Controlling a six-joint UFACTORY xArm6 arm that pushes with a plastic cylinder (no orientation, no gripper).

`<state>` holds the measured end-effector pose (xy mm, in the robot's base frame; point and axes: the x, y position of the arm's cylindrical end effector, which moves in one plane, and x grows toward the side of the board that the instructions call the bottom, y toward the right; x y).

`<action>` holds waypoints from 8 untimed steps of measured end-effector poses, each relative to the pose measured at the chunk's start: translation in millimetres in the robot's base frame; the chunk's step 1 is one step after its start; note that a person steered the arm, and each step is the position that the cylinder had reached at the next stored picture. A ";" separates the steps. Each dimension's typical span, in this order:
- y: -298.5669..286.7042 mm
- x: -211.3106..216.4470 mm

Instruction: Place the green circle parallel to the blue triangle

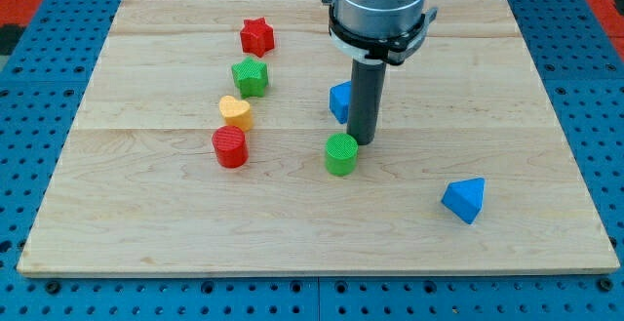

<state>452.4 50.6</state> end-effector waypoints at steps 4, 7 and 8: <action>32.1 24.9; 4.2 43.5; -20.1 -2.4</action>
